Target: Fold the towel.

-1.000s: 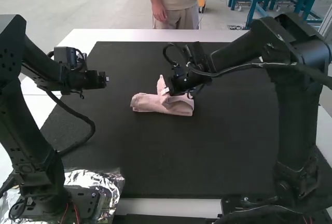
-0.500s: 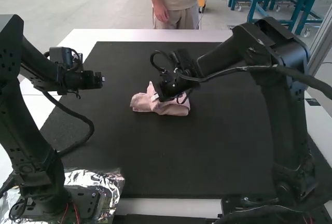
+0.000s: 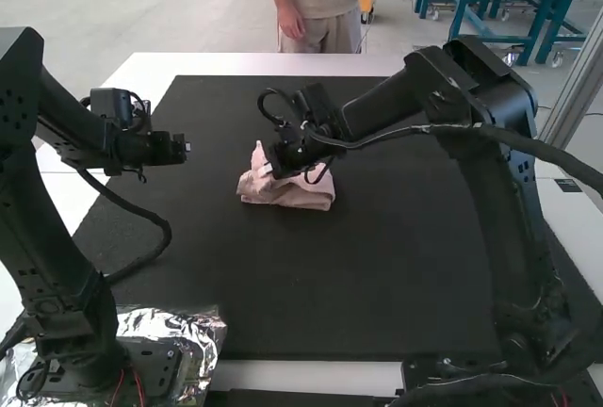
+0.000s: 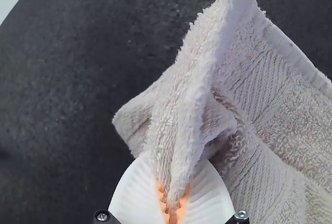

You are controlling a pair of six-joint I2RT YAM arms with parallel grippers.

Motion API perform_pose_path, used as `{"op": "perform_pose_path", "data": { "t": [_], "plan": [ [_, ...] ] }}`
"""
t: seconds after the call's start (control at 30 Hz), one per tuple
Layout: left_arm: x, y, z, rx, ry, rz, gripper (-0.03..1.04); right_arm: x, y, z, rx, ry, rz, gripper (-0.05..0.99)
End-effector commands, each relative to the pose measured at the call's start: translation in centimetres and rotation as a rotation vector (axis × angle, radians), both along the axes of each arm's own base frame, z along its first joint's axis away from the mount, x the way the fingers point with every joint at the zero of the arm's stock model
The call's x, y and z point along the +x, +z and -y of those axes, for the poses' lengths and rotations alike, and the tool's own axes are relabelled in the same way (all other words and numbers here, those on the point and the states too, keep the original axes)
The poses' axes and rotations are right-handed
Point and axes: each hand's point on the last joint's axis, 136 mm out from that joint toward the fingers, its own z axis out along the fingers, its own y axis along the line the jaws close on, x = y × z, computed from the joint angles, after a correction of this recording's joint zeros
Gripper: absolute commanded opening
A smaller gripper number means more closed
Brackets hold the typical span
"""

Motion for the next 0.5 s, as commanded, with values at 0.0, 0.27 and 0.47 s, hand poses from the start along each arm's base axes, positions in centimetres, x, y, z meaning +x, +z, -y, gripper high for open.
{"op": "perform_pose_path", "data": {
  "t": [0.0,0.27,0.47],
  "plan": [
    [-0.1,1.2,-0.2,0.015,-0.005,0.031,0.97,0.2,1.6,-1.2,0.034,0.021,0.025,0.09],
    [0.0,1.5,0.0,0.017,-0.01,0.04,0.97,-0.4,7.4,-2.2,0.127,0.077,0.097,0.83],
    [0.1,1.7,0.0,0.018,-0.009,0.048,0.97,0.5,10.7,-0.6,0.163,0.041,0.136,0.82]
  ]
}}
